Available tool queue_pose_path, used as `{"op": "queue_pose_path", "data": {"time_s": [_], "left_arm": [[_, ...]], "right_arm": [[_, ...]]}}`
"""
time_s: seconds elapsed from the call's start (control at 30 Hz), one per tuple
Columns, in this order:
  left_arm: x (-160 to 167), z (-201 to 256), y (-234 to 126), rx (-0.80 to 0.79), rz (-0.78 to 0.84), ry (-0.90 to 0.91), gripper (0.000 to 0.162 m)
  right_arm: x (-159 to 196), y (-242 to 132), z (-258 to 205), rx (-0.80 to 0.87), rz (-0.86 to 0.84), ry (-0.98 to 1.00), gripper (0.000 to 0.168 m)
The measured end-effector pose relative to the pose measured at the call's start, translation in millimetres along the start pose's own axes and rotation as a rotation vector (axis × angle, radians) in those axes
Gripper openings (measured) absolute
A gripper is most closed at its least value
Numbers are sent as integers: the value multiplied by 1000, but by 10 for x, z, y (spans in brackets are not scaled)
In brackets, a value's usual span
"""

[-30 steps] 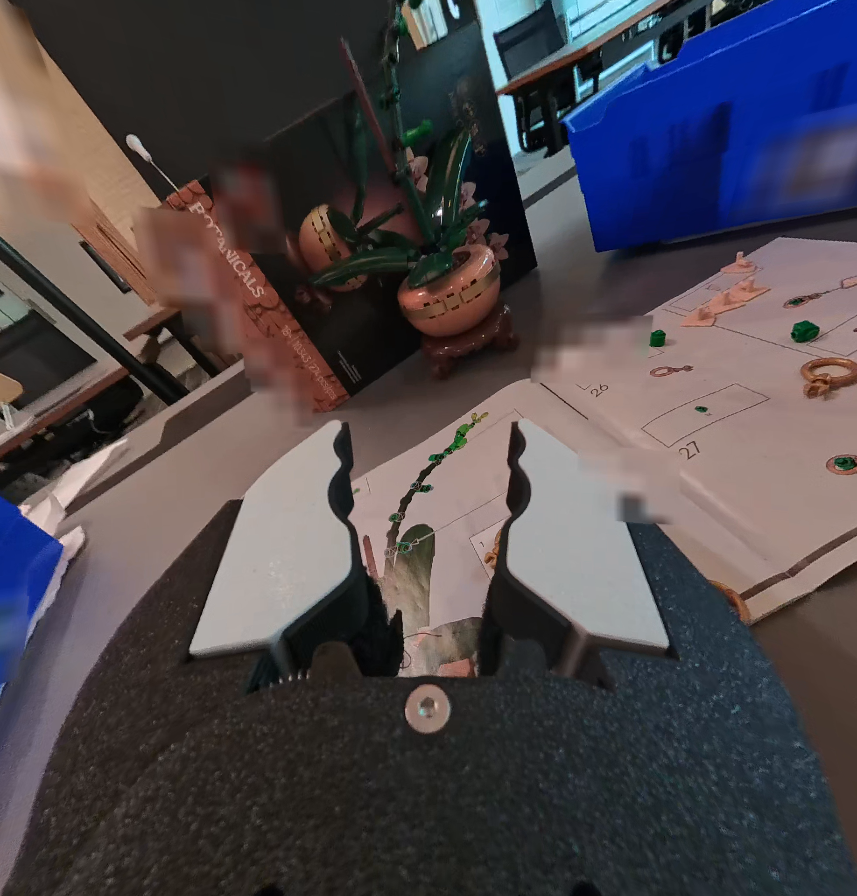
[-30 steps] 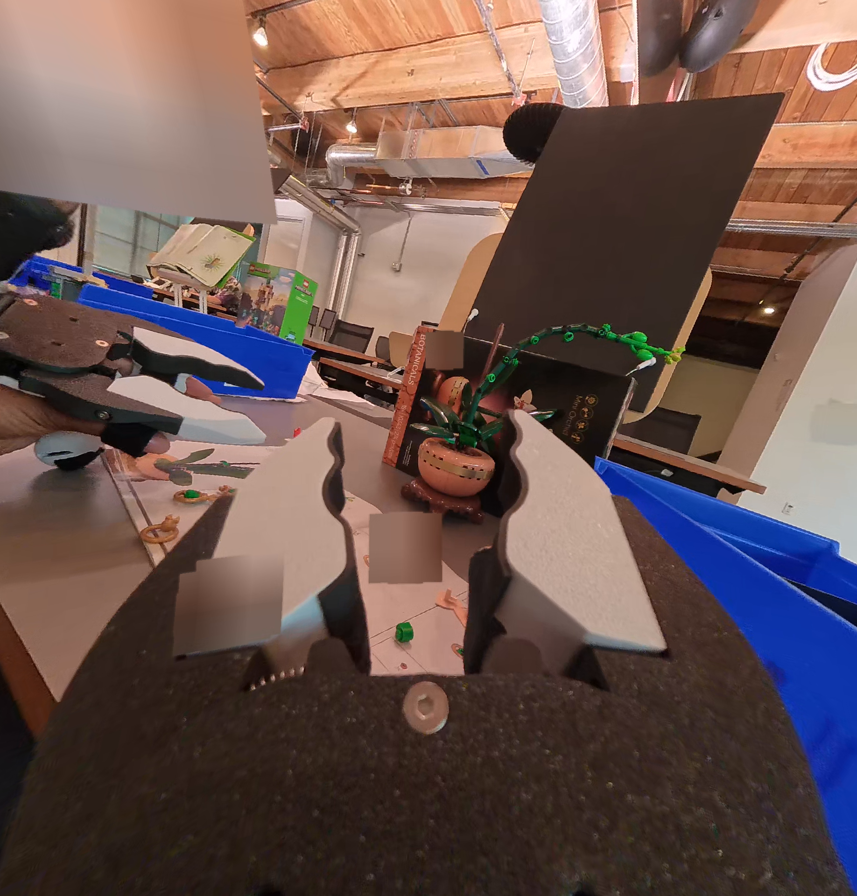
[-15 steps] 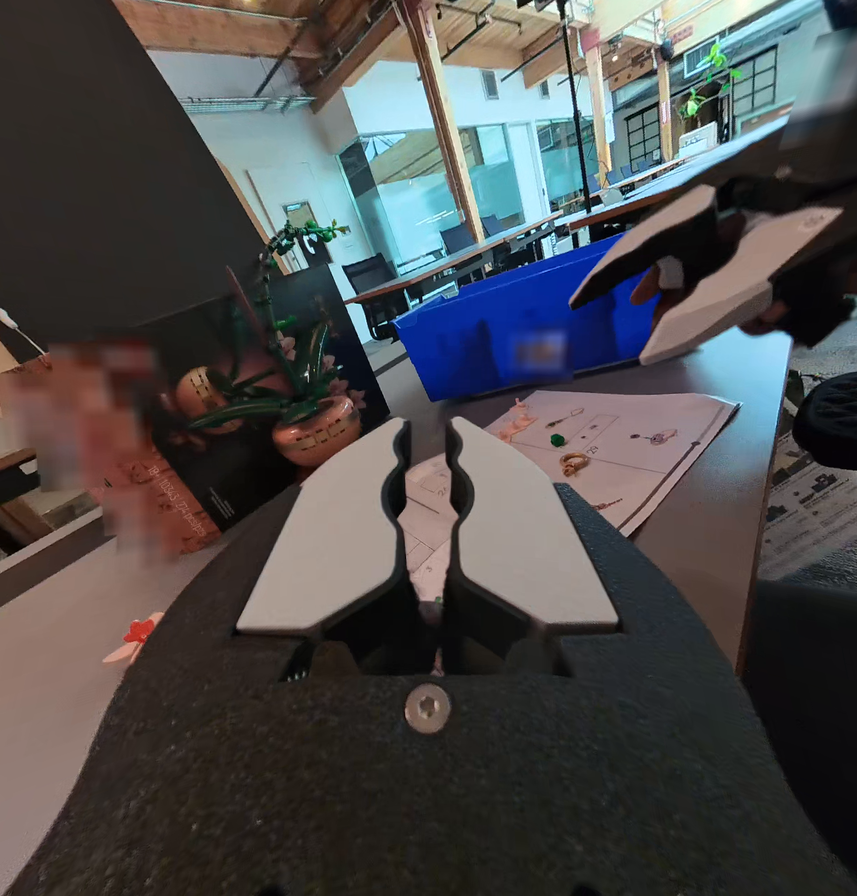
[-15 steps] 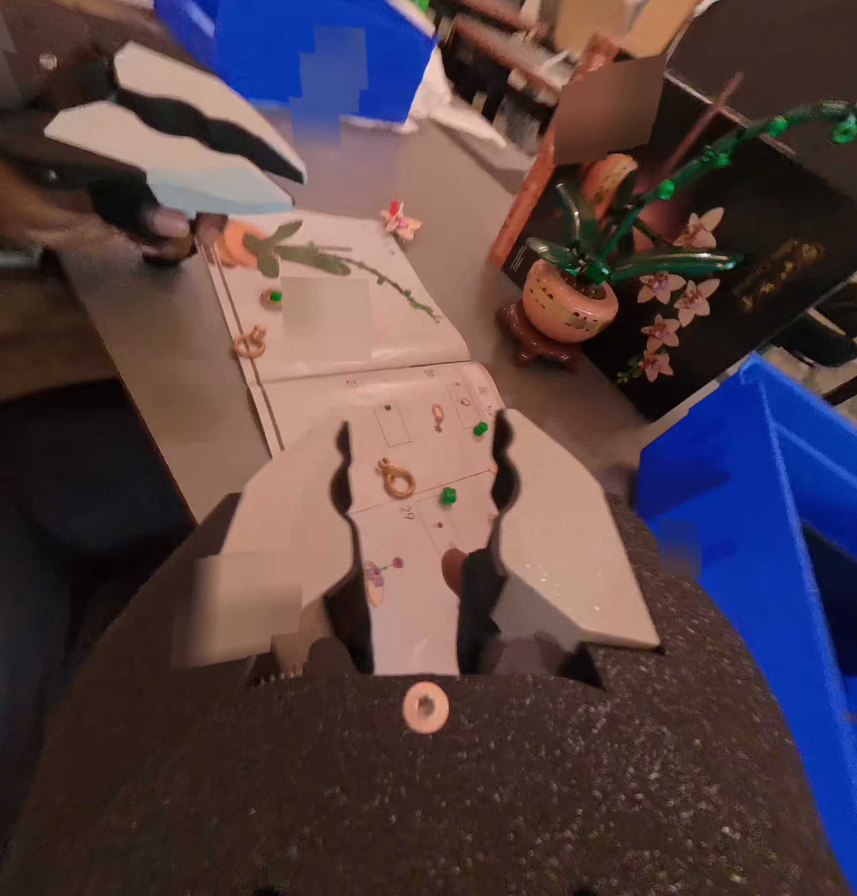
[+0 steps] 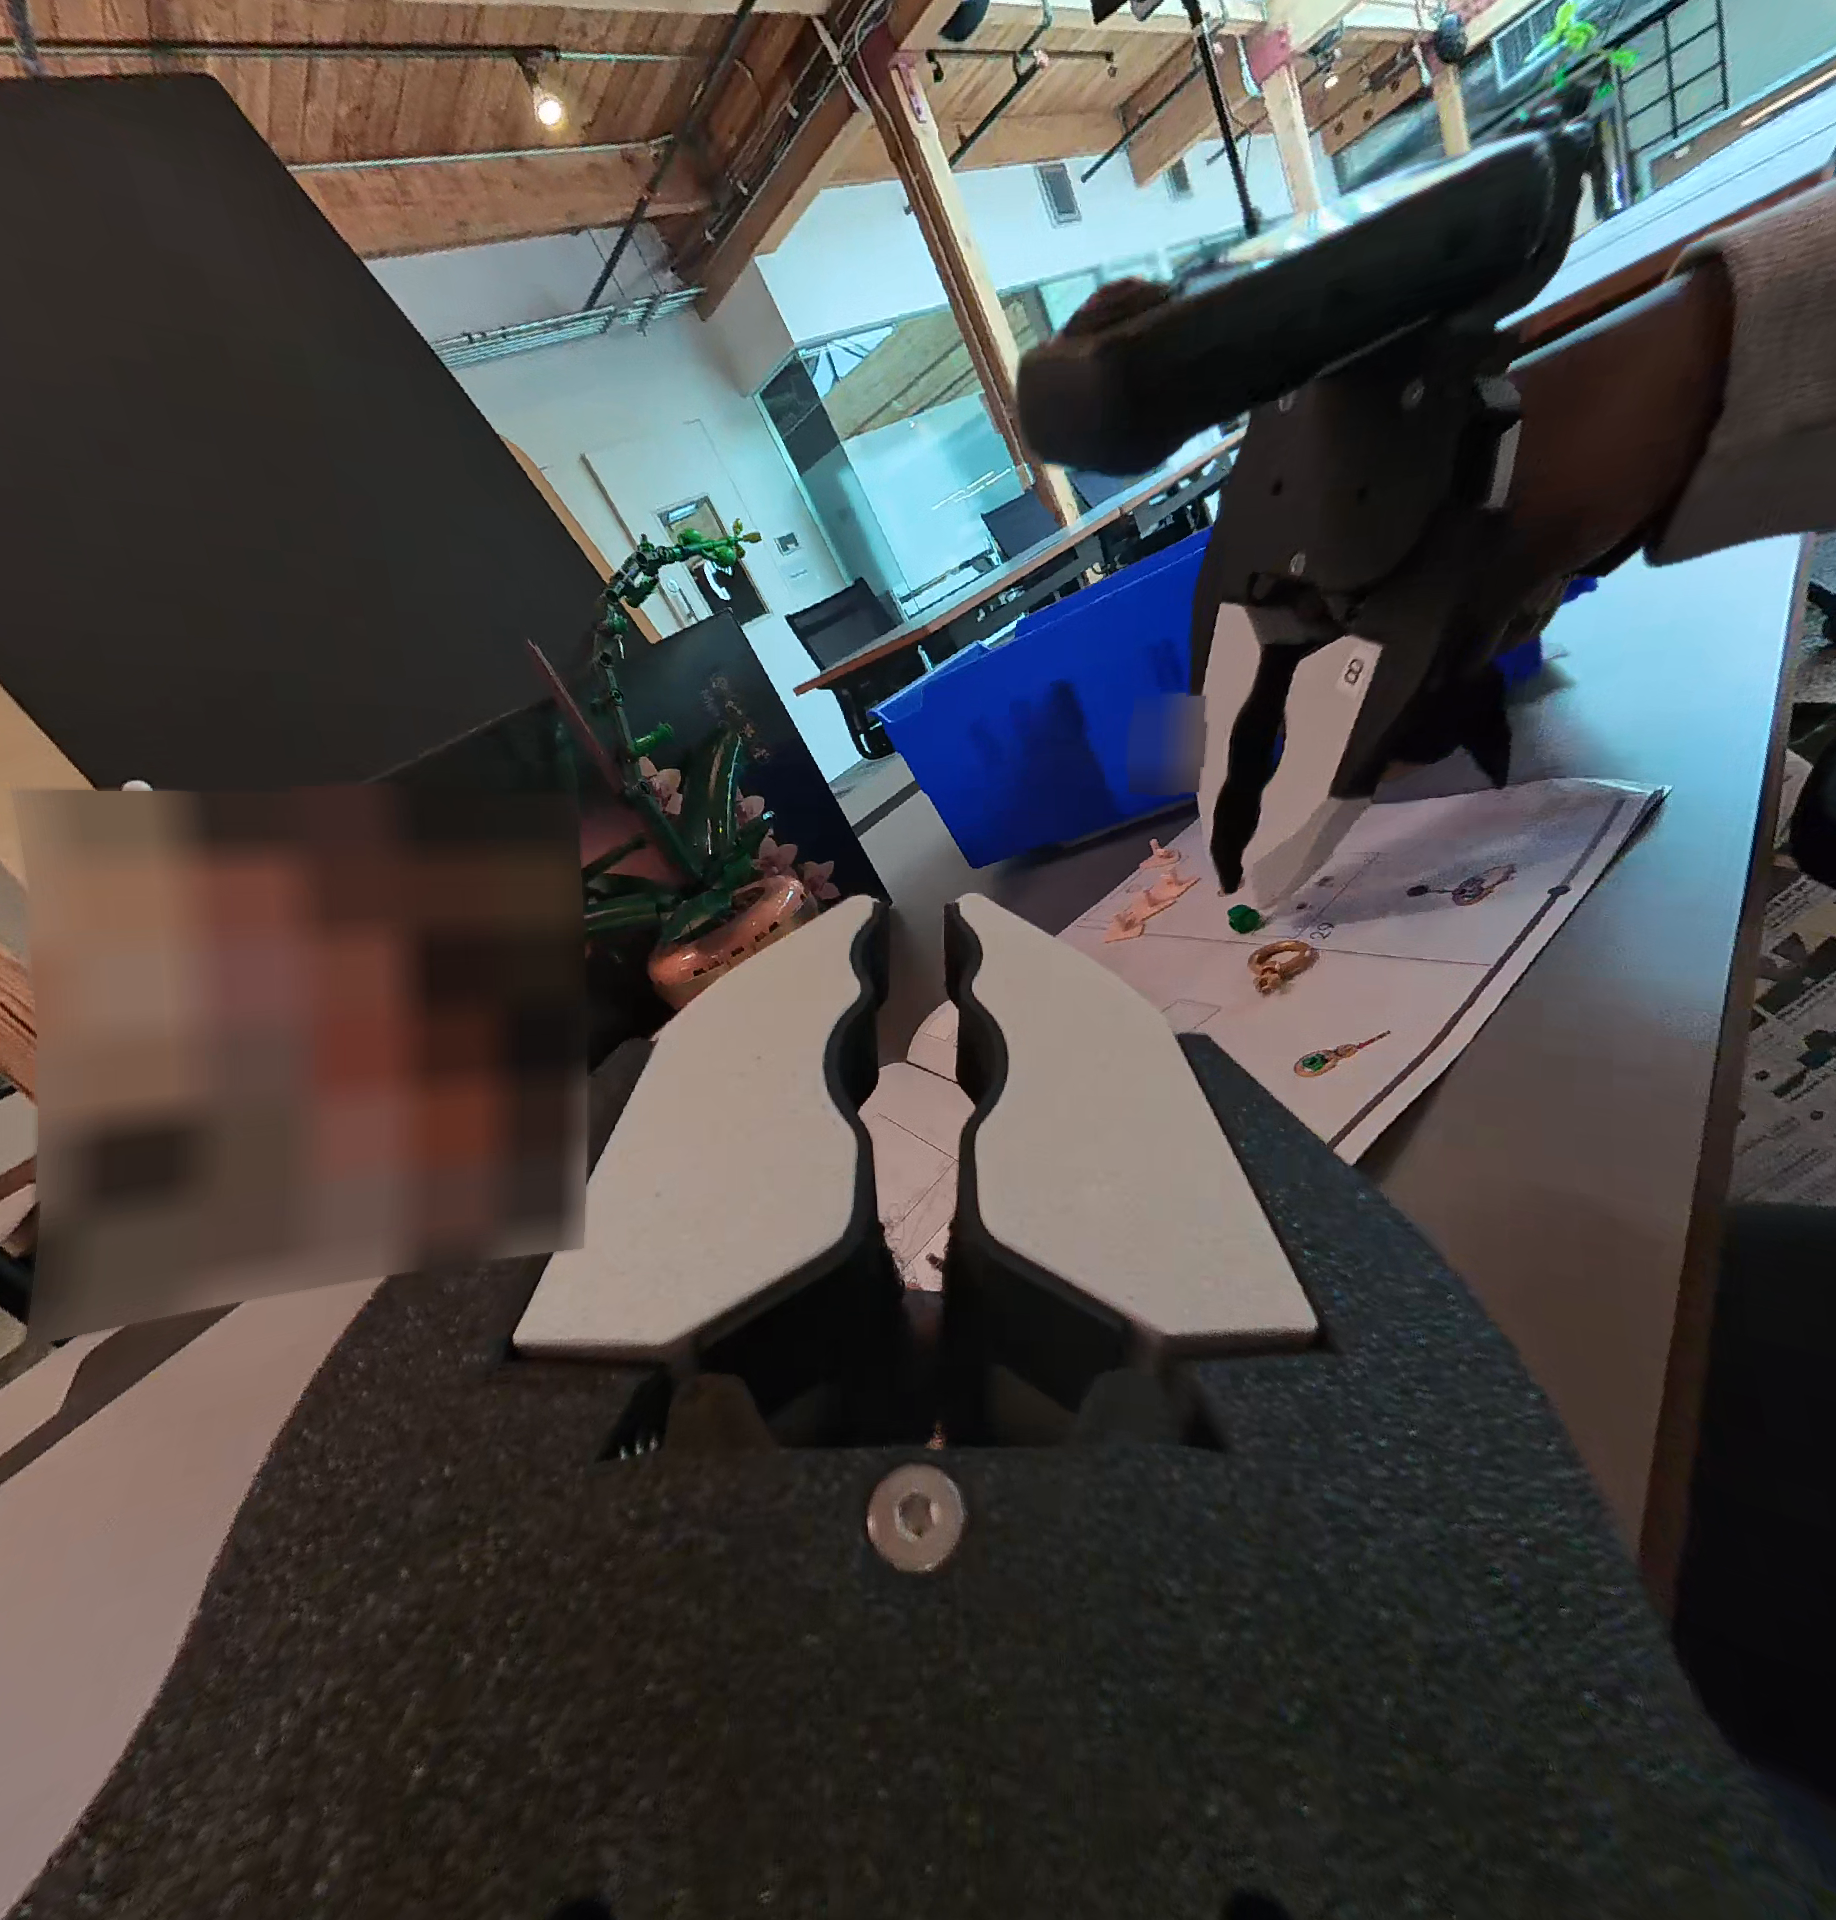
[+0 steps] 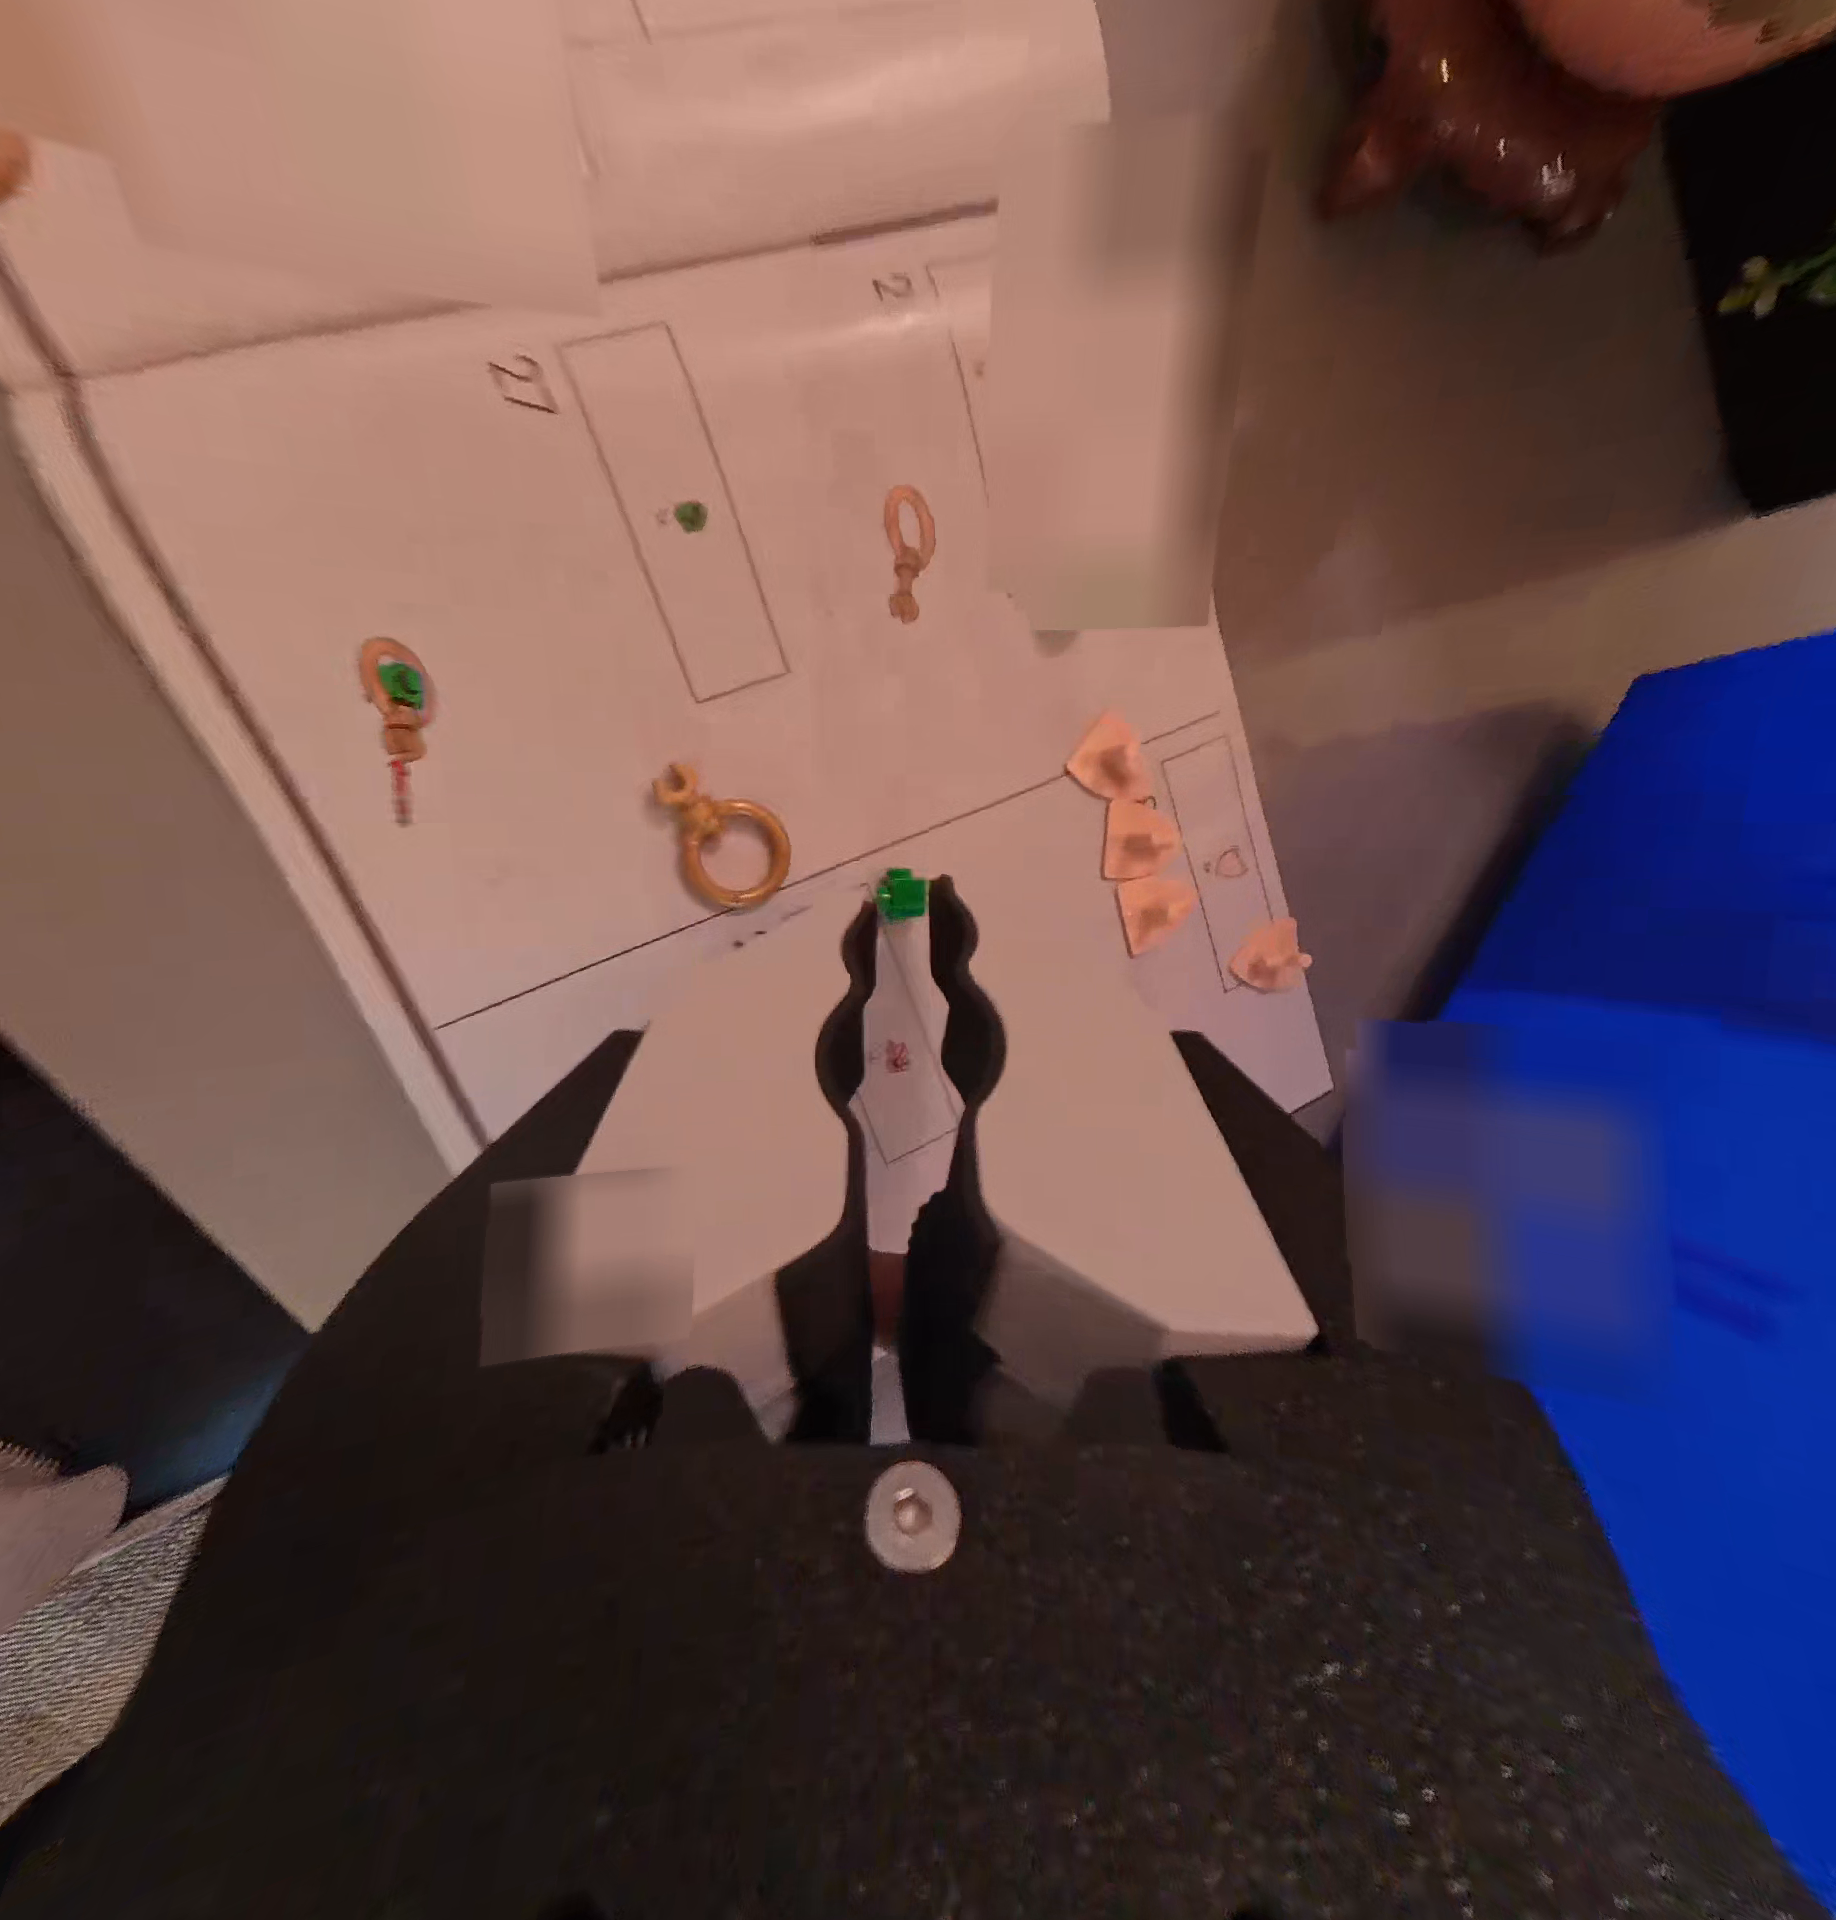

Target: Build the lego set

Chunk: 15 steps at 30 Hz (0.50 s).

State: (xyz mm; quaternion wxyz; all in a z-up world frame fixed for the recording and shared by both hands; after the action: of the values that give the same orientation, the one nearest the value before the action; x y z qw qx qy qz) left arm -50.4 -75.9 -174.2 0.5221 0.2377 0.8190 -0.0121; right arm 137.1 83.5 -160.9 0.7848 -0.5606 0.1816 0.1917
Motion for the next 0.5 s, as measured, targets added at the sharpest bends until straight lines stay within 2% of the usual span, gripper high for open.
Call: {"op": "queue_pose_path", "data": {"time_s": [0.03,0.07,0.2,0.33,0.5], "left_arm": [[0,-3,-1,-3,1,-1,9],[-1,-7,-5,-6,3,-5,9],[-3,-11,-6,-7,5,-14,9],[12,-10,15,-2,-6,5,9],[23,9,35,21,-23,25,10]], "right_arm": [[19,34,17,14,-21,21,13],[32,59,26,3,-30,41,16],[45,70,86,-54,6,85,10],[12,-69,99,-287,25,203,8],[113,-117,-44,-506,-88,132,8]]}}
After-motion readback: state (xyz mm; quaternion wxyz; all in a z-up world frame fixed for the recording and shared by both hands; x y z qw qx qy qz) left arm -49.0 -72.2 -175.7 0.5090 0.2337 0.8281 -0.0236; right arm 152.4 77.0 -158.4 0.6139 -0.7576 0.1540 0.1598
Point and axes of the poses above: each gripper's, where its closed fingertips meet, y out along the fingers, x out of its underside, z = x × y across the jaws, the point moved 10 cm from there along -y, back along the fingers, and after that the axes turned 6 degrees about z, right-handed, at the moved point
